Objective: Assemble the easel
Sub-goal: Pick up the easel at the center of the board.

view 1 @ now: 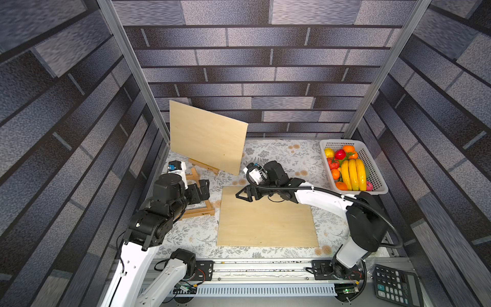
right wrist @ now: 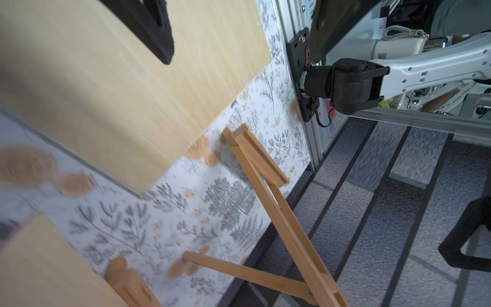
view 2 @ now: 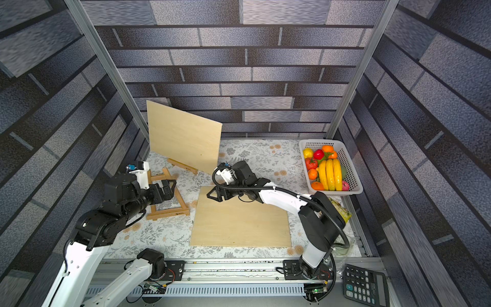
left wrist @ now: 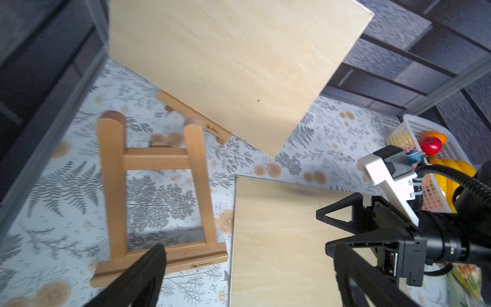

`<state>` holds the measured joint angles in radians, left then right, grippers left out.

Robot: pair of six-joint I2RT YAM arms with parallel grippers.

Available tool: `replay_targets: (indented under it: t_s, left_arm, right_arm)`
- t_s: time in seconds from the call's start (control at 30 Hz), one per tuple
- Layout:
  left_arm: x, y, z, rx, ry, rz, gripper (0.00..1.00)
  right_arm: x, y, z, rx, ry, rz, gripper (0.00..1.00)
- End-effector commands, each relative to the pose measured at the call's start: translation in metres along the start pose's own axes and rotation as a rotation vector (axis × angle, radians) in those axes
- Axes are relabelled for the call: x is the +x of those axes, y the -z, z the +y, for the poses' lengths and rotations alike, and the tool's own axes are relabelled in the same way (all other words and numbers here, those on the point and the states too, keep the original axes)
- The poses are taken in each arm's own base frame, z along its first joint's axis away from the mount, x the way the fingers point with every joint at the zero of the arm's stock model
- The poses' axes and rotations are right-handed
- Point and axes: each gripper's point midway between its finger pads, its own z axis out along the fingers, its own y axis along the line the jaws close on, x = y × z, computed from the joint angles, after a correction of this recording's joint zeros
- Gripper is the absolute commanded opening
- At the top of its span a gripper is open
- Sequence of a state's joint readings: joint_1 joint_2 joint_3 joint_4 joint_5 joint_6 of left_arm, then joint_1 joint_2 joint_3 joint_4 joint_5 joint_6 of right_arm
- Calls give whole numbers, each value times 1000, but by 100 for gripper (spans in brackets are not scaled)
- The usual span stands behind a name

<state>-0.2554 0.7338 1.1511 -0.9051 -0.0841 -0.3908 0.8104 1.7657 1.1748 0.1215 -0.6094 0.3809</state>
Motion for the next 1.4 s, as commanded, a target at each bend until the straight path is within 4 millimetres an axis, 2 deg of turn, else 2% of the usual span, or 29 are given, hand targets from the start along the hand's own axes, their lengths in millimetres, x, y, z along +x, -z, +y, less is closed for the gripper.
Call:
replay_targets:
  t_s: [0.0,0.17,0.33,0.47,0.6,0.67,0.77,0.9,1.0,1.03,1.17,1.23,1.37]
  left_arm:
    - [-1,18,38,-189,-21,-1,100]
    - [-13,32,50,-254,-12,-30,100]
    - [-19,46,57,-272,2,-86,100]
    - [-15,48,60,-280,1,-54,100]
    - [-12,48,63,-280,11,-51,100]
    - [-10,47,63,-274,18,-42,100]
    - [-5,45,64,-270,32,-30,100]
    - [4,42,64,-260,52,-11,100]
    - [7,40,65,-256,61,-1,100]
    - [7,40,65,-254,64,2,100]
    - [2,39,63,-243,68,-9,100]
    - [-1,37,63,-242,70,-14,100]
    - [-11,30,62,-224,85,-35,100]
  right_arm:
    - [-50,-35,34,-186,225,-155,75]
    - [-63,-96,26,-247,263,-197,74]
    - [-64,-133,39,-340,295,-165,74]
    - [-55,-149,51,-396,323,-121,73]
    - [-45,-159,54,-415,324,-82,73]
    - [-43,-162,53,-415,317,-75,67]
    - [-42,-161,56,-436,316,-74,53]
    - [-44,-158,61,-453,318,-83,28]
    - [-50,-152,68,-467,340,-110,4]
    - [-53,-148,72,-469,346,-125,0]
    - [-72,-125,97,-495,402,-182,0]
    - [-79,-107,111,-491,431,-201,0]
    - [-76,-69,128,-452,452,-200,0]
